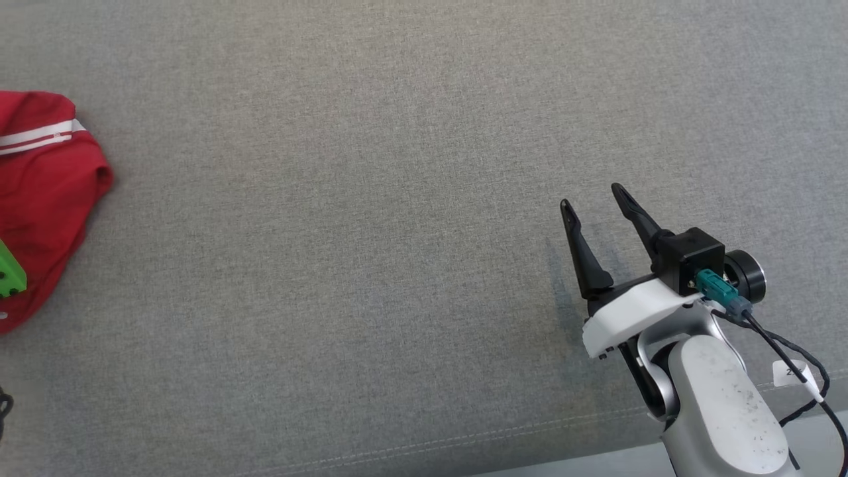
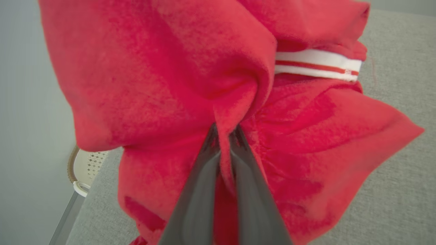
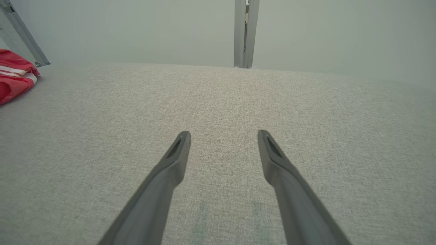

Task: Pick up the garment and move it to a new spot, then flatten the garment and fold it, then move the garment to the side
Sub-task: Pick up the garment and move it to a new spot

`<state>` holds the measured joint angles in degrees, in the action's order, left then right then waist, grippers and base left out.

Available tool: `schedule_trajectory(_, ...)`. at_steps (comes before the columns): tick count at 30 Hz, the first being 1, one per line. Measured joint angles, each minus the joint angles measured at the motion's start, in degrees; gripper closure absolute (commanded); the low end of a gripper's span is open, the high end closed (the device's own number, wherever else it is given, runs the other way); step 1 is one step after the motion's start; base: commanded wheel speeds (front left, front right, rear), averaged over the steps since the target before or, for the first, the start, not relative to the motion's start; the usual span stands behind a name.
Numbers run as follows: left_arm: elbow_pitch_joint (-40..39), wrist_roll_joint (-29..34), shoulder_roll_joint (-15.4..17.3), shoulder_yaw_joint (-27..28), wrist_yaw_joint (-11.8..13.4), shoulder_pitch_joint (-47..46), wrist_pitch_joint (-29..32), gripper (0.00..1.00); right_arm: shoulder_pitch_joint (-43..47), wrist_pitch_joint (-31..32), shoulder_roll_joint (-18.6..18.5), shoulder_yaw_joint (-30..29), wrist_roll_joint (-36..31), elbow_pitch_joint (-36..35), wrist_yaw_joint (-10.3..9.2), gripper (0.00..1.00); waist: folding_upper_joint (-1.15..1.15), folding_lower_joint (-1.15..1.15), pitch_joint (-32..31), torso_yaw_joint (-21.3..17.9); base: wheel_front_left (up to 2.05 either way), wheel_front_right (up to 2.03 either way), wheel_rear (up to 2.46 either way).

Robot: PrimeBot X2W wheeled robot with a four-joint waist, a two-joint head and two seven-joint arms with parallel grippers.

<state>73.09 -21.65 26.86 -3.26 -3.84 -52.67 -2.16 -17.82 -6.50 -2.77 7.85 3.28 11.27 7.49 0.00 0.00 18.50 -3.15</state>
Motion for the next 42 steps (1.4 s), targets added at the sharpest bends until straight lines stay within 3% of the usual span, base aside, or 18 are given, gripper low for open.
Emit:
schedule_trajectory(18,-3.9,4.2,1.8,-6.7,-2.9,-7.4,-9.7,1.00,0.2,-3.0,0.0,1.6,3.8,5.4,0.00,0.00,0.00,0.00,-6.5,2.0,0.00,0.00,0.00)
schedule_trajectory(31,-12.5,4.9,-2.3,-11.6,-3.5,-10.4,-12.0,1.00,0.9,-5.2,0.0,2.1,6.4,8.3,0.00,0.00,0.00,0.00,-9.7,0.4,0.00,0.00,0.00)
schedule_trajectory(42,-26.8,3.7,-6.6,-18.4,-3.5,-8.3,-9.3,1.00,1.1,-6.5,0.0,1.8,7.7,10.3,0.00,0.00,0.00,0.00,-10.6,-2.7,0.00,0.00,0.00)
